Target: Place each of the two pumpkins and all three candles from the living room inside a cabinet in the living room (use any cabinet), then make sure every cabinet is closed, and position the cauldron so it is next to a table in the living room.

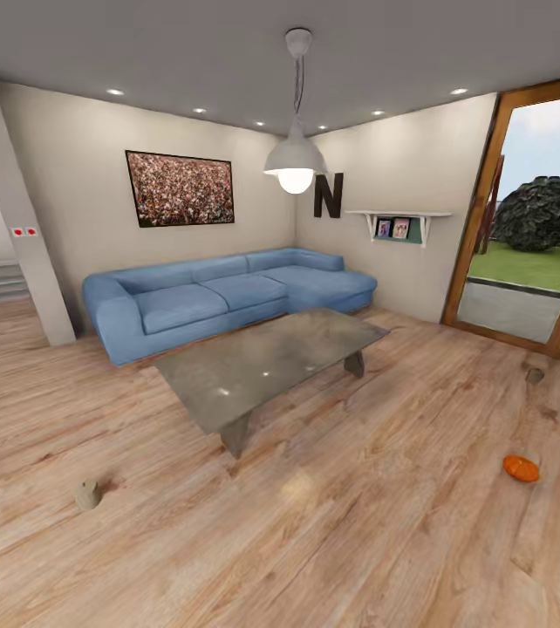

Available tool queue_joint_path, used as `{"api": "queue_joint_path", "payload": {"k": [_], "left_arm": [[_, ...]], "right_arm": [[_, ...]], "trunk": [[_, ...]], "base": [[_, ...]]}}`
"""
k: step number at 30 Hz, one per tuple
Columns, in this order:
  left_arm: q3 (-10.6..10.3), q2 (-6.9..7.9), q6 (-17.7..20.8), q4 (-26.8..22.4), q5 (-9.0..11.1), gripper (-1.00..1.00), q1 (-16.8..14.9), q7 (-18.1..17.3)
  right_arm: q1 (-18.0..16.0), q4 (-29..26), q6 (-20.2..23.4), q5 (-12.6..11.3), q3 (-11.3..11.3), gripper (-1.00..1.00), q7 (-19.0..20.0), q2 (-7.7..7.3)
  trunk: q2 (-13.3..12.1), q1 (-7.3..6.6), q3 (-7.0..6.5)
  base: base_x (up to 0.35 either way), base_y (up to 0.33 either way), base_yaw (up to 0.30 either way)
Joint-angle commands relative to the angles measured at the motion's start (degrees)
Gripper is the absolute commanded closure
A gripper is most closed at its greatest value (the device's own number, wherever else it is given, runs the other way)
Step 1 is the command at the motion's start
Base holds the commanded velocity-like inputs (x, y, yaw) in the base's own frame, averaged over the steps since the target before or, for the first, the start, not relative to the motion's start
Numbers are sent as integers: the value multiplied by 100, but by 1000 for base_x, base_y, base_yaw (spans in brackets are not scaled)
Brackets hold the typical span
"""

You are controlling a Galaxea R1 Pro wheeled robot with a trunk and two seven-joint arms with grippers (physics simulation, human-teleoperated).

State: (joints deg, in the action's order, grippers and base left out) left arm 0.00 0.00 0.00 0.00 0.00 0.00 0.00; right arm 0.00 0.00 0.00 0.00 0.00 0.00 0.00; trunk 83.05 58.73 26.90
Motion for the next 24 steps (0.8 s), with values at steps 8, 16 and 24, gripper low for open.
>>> {"api": "queue_joint_path", "payload": {"k": [8, 16, 24], "left_arm": [[-2, -134, -30, -212, 3, -100, 60, -41], [9, 8, -26, -328, 9, -100, 62, -65], [13, 57, -41, -863, 15, -100, 62, -47]], "right_arm": [[-175, -89, -71, 6, 0, -100, -9, 108], [-235, -122, -329, -12, -23, -100, -22, 80], [-235, -93, -2276, -61, -39, -100, -26, 44]], "trunk": [[-278, -154, -123], [-599, -330, -266], [-759, -418, -338]], "base": [[0, 0, 0], [0, 0, 0], [0, 0, -75]]}}
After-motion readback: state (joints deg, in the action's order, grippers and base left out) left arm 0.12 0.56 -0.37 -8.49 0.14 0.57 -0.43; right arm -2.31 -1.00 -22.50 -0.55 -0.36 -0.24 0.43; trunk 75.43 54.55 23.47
